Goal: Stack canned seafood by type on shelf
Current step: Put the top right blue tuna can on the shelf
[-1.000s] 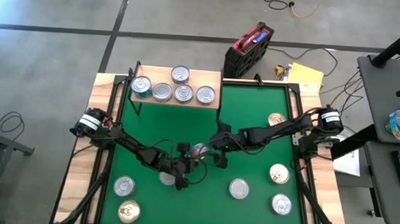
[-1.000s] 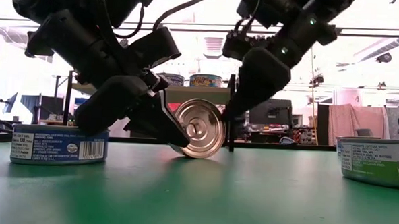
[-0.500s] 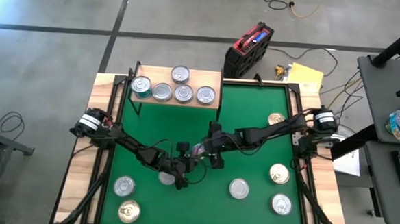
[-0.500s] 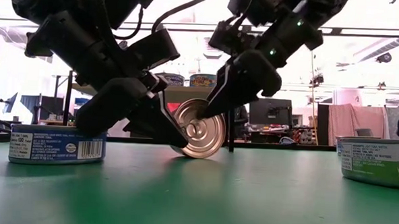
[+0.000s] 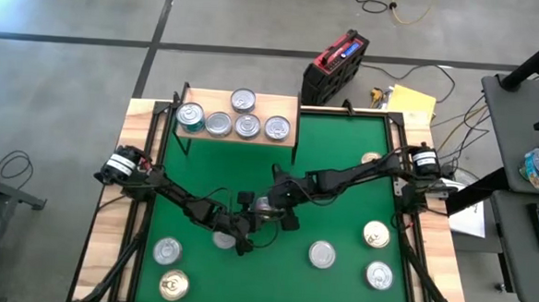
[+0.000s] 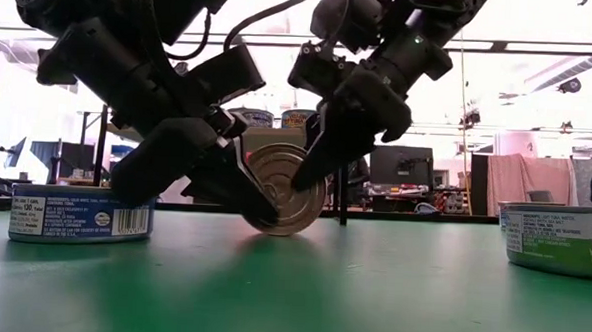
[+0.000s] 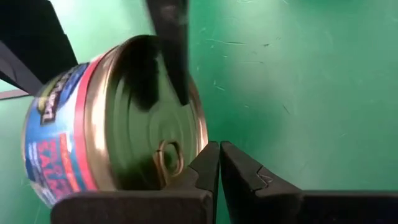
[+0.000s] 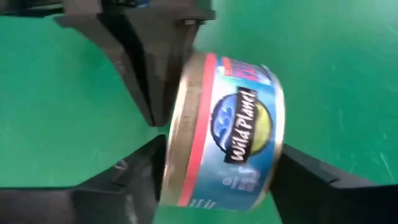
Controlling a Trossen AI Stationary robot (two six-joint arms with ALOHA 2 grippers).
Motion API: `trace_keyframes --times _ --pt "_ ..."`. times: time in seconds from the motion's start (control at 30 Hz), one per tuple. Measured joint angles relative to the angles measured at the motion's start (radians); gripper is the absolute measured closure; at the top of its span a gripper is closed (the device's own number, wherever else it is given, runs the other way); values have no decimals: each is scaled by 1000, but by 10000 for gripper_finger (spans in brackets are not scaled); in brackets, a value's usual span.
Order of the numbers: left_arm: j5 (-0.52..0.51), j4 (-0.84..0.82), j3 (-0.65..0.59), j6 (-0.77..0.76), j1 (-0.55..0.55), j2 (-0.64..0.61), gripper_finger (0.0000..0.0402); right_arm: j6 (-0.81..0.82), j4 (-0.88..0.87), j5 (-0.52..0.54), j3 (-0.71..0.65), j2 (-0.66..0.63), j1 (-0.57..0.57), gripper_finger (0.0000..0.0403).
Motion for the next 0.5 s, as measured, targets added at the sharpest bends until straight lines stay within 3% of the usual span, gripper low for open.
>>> trace_keyframes --times 0.13,0.33,0.5 --pt "-6 3 0 1 0 0 401 43 1 5 7 1 -1 216" --pt "-9 4 0 13 -5 -6 401 118 -6 9 3 -3 -3 216" --pt "-55 -4 0 45 -32 -38 401 167 -122 9 -2 -57 -5 216"
